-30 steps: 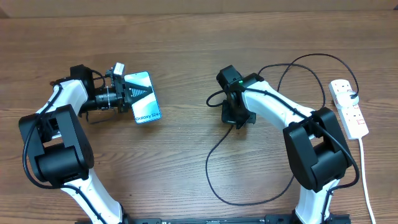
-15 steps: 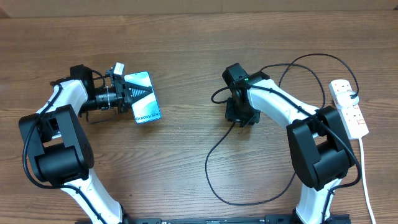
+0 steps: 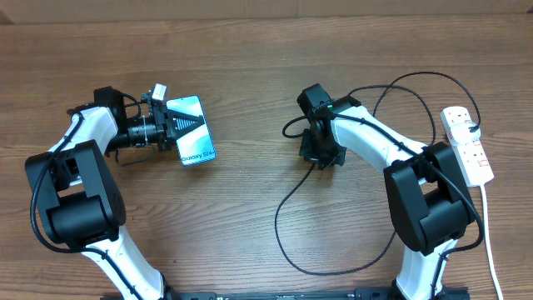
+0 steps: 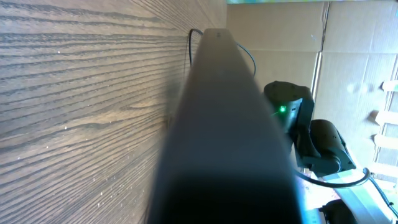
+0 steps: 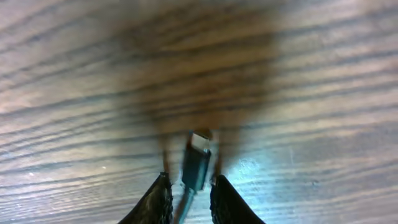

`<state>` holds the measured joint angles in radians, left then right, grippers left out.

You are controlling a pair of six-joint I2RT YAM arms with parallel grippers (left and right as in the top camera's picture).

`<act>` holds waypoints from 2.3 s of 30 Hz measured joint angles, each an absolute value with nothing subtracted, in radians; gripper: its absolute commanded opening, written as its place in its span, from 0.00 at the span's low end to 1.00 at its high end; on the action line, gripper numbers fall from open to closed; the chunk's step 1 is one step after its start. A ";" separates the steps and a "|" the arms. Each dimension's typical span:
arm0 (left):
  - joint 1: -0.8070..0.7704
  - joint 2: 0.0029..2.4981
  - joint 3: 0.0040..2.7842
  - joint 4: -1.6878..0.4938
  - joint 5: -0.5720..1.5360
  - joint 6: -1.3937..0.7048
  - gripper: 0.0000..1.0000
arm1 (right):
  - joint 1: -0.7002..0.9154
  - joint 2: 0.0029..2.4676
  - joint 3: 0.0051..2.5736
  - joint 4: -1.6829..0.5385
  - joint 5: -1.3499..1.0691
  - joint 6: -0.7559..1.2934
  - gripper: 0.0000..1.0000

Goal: Plug charger to phone and switch on socket
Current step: 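Close the right gripper on the black cable connector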

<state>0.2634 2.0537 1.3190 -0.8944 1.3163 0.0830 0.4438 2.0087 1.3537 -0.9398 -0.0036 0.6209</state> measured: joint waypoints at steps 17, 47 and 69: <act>0.263 2.054 1.319 -0.894 1.316 0.083 0.04 | 0.444 2.009 1.345 -0.900 0.014 0.654 0.09; 0.263 2.054 1.319 -0.894 1.304 0.083 0.04 | 0.445 2.008 1.344 -0.901 0.014 0.651 0.13; 0.263 2.054 1.319 -0.887 1.300 0.086 0.08 | 0.445 2.008 1.332 -0.891 -0.027 0.651 0.04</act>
<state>0.2634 2.0537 1.3190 -0.8871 1.2999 0.0856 0.4450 2.0079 1.3319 -0.8909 -0.0265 0.6506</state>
